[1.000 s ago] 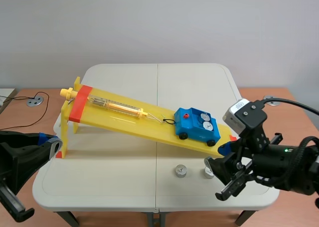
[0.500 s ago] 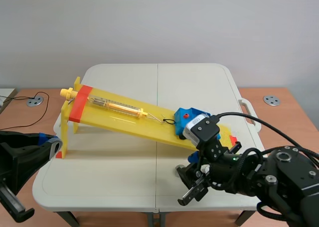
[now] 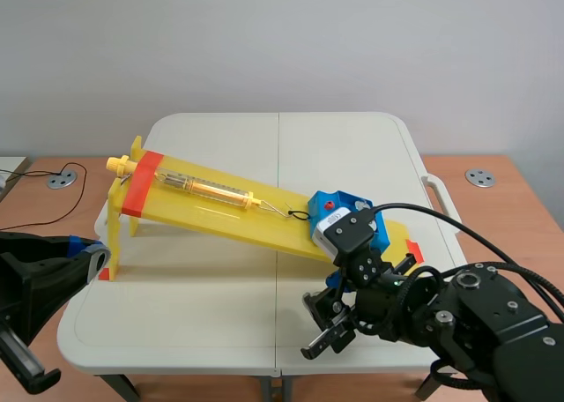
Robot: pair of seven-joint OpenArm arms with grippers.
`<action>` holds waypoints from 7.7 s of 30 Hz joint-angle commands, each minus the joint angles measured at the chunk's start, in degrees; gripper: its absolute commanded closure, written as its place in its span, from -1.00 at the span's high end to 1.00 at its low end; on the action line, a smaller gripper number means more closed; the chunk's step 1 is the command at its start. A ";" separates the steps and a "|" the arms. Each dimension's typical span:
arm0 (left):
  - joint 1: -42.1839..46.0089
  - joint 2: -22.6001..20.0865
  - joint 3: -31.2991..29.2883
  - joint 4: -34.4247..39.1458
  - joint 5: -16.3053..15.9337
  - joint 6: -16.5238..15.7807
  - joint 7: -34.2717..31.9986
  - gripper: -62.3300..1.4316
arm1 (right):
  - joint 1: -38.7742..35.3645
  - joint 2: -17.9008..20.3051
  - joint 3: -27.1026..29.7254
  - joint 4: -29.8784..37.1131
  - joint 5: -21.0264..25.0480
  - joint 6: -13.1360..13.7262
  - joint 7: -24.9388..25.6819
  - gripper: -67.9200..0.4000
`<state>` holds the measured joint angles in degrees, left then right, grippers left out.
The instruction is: Place the four metal weights on the blue cart on the ramp.
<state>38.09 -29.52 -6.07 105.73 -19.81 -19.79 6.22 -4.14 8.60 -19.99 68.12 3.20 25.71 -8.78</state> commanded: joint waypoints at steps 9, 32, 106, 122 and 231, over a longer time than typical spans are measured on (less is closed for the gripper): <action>-1.29 0.13 -0.87 3.93 -4.50 -2.49 -5.07 -0.84 | 5.42 -1.64 -1.53 1.53 1.84 -1.16 8.76 -0.24; -1.29 0.13 -0.87 3.93 -4.50 -2.49 -5.09 -0.84 | 5.44 -1.46 -1.51 -1.22 -0.46 -6.93 4.13 -0.97; -1.31 0.11 -0.87 3.93 -4.63 -2.49 -5.09 -0.84 | 16.55 -4.52 21.75 5.77 39.47 1.40 -9.49 -0.97; -1.31 0.11 -0.87 3.93 -4.63 -2.49 -5.09 -0.84 | 16.90 -6.40 20.94 1.84 38.69 1.36 -8.70 -0.97; -1.31 0.13 -0.87 3.93 -4.63 -2.49 -5.11 -0.84 | -3.56 7.21 14.86 10.45 7.04 9.20 11.56 -0.27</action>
<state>38.09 -29.52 -6.07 105.73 -19.81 -19.79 6.22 -12.34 15.46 -6.07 74.94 7.51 35.79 -5.76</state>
